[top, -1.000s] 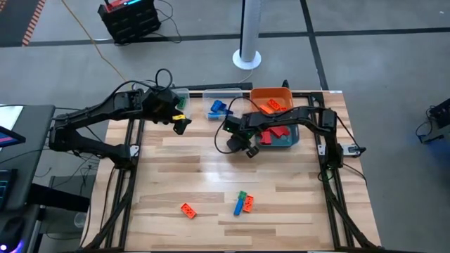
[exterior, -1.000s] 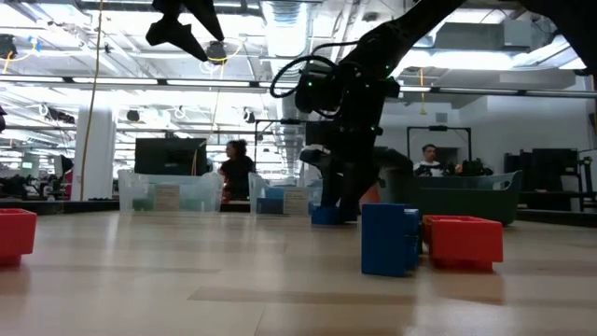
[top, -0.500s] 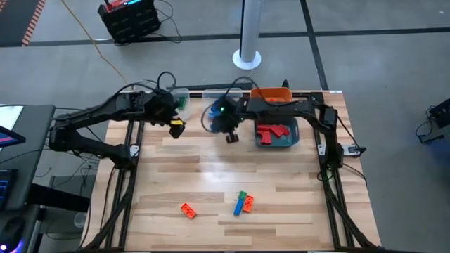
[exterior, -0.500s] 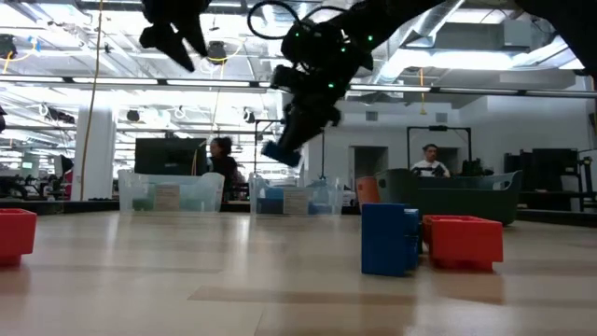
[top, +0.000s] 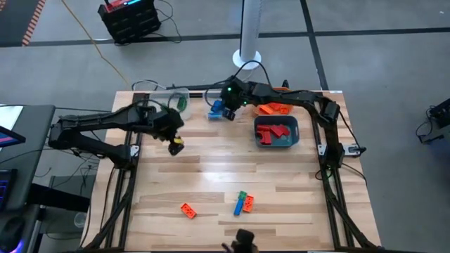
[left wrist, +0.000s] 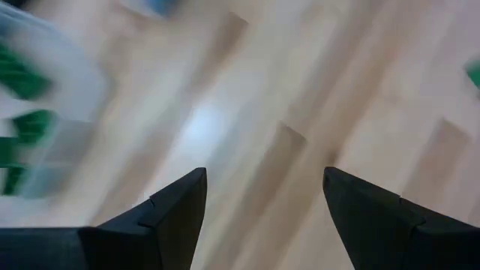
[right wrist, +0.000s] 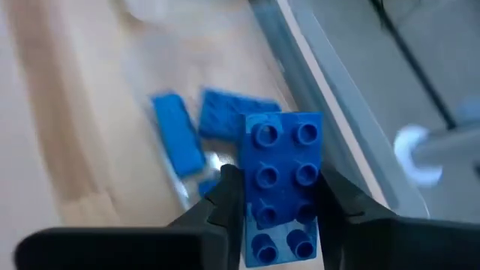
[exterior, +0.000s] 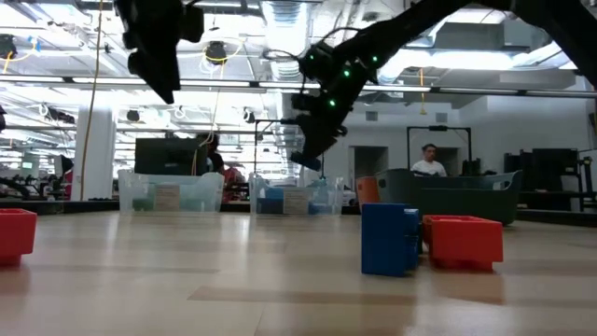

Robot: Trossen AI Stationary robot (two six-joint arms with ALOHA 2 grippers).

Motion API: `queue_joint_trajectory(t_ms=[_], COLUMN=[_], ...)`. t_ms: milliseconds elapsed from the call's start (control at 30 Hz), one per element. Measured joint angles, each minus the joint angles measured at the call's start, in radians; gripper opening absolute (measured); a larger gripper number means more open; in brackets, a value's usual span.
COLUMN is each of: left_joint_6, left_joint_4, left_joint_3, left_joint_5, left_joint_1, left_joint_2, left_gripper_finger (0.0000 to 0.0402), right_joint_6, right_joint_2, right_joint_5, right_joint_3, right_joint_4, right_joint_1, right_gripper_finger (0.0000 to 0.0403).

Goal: Sort blocks
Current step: Put the blue game piece into the right transparent bin, then put the orange game piece into the orange bin

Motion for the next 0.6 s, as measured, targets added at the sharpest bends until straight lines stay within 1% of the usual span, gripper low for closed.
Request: queue_joint_trajectory(t_ms=[67, 133, 233, 333, 467, 567, 600], left_joint_6=[0.008, 0.01, 0.011, 0.014, 0.078, 0.125, 0.13], left_joint_4=[0.0, 0.007, 0.023, 0.039, 0.044, 0.039, 0.035], left_joint_3=[-0.013, -0.017, -0.017, -0.017, -0.017, -0.017, -0.017], left_joint_5=[0.035, 0.044, 0.047, 0.076, 0.15, 0.195, 0.211], left_joint_1=[-0.028, -0.05, -0.062, -0.062, -0.062, -0.062, -0.062], left_joint_2=[0.001, 0.001, 0.0, 0.0, 0.0, 0.0, 0.0], left_gripper_finger=[0.0261, 0.0261, 0.0261, 0.0261, 0.0261, 0.0261, 0.0261], right_joint_6=[0.037, 0.079, 0.133, 0.165, 0.168, 0.16, 0.162], right_joint_2=[0.0, 0.0, -0.001, -0.003, -0.005, -0.014, -0.02], right_joint_5=[0.001, -0.006, -0.057, -0.117, -0.229, -0.345, -0.368], right_joint_3=[0.0, 0.0, 0.009, 0.069, 0.171, 0.219, 0.221], right_joint_4=[-0.037, -0.052, -0.089, -0.167, -0.315, -0.394, -0.404], right_joint_1=[-0.021, -0.042, -0.07, -0.076, -0.052, 0.001, 0.024], right_gripper_finger=[0.0138, 0.0171, 0.0224, 0.0259, 0.0269, 0.0269, 0.0269])
